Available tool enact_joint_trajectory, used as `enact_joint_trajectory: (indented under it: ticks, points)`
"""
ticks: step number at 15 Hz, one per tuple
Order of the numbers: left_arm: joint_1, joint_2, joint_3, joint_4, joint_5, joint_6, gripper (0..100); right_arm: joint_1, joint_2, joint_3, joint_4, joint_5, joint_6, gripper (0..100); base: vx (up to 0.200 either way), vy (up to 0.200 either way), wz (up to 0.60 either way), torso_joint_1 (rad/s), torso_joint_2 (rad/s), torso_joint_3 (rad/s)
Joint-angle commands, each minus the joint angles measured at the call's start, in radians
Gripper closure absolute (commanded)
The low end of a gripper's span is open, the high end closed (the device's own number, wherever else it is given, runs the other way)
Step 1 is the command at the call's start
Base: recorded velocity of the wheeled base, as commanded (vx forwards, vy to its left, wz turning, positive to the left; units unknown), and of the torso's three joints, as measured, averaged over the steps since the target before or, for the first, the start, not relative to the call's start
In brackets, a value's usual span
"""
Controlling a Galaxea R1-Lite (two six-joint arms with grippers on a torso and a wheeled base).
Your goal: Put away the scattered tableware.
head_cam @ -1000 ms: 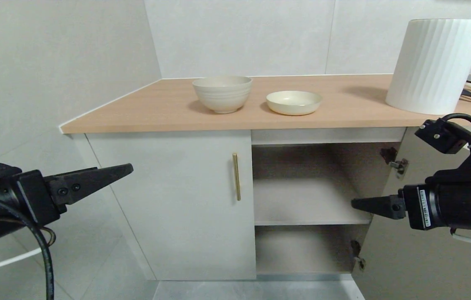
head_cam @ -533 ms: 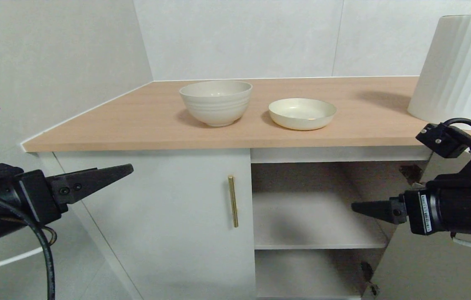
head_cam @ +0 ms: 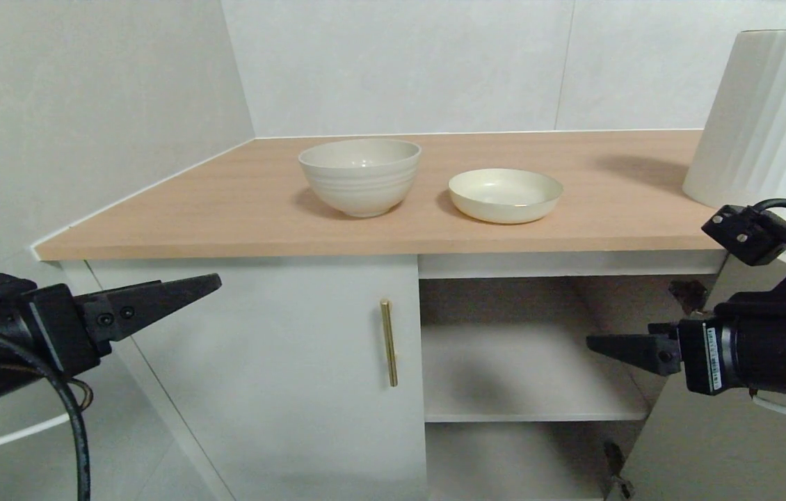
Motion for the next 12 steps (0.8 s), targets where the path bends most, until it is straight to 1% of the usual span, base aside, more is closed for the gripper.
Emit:
enact_joint_trajectory:
  ticks: [1,3,12]
  points:
    - [0.000,0.004,0.001,-0.001,0.000,0.000,0,0.002,0.001,0.002,0.003,0.000,-0.001,0,0.000,0.000,0.00,0.076,-0.28,-0.217]
    - [0.000,0.009,0.001,-0.001,0.000,0.000,0,0.000,0.003,0.002,0.001,0.000,-0.001,0,0.000,0.000,0.00,0.029,-0.22,-0.276]
    - [0.003,0.076,-0.002,0.001,-0.001,0.000,0,0.000,0.044,0.002,0.000,-0.001,-0.001,0,0.000,0.000,0.00,0.184,-0.48,-0.288]
